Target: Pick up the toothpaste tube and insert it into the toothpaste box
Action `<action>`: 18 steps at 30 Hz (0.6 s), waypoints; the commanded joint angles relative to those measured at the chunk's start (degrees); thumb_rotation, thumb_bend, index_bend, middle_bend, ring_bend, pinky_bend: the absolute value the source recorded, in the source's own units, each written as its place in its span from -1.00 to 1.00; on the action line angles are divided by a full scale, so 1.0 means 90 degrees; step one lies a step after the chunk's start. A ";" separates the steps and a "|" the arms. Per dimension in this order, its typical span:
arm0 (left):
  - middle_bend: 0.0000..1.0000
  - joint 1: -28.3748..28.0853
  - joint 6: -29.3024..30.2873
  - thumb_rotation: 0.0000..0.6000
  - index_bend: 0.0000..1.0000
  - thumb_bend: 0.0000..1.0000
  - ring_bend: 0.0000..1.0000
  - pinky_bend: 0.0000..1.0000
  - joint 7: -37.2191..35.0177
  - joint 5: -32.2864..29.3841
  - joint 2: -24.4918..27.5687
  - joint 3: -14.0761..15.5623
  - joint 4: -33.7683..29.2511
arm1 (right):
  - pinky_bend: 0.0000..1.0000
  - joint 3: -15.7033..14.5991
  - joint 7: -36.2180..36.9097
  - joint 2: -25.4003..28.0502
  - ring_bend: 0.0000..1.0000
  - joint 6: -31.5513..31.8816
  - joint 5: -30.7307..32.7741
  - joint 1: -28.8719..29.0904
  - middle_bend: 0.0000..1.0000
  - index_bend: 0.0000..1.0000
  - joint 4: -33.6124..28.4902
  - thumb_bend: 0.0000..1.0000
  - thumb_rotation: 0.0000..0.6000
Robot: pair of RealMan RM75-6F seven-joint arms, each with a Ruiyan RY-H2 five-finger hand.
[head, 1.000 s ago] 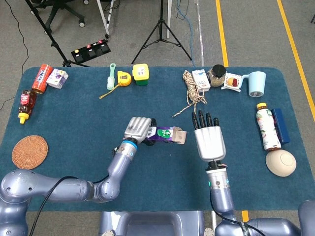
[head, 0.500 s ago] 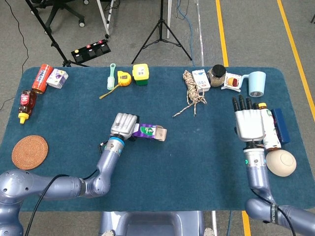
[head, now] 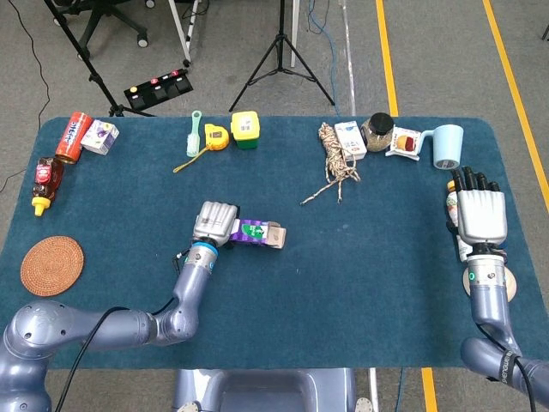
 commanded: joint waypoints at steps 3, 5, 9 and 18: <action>-1.00 0.0123 -0.0188 1.00 -1.00 -0.66 -0.92 -0.27 -0.0320 0.0327 0.0025 -0.0105 -0.0052 | -0.36 0.0020 0.0063 0.0035 -0.61 0.0037 -0.0046 -0.0049 -0.70 -0.74 -0.0057 -0.82 1.00; -1.00 0.0194 -0.0183 1.00 -1.00 -0.72 -0.96 -0.30 -0.0482 0.0569 0.0089 -0.0113 -0.0146 | -0.36 0.0028 0.0094 0.0047 -0.61 0.0056 -0.0048 -0.0075 -0.70 -0.74 -0.0094 -0.82 1.00; -1.00 0.0366 -0.0139 1.00 -1.00 -0.81 -0.99 -0.32 -0.0813 0.0936 0.0333 -0.0188 -0.0530 | -0.36 0.0044 0.0230 0.0103 -0.61 0.0088 -0.0058 -0.0152 -0.70 -0.74 -0.0222 -0.82 1.00; -1.00 0.1248 0.0271 1.00 -1.00 -0.91 -1.00 -0.41 -0.1367 0.1990 0.2236 0.0062 -0.2669 | -0.42 -0.0106 0.0796 0.0516 -0.69 0.0525 -0.0540 -0.0600 -0.72 -0.74 -0.1022 -0.86 1.00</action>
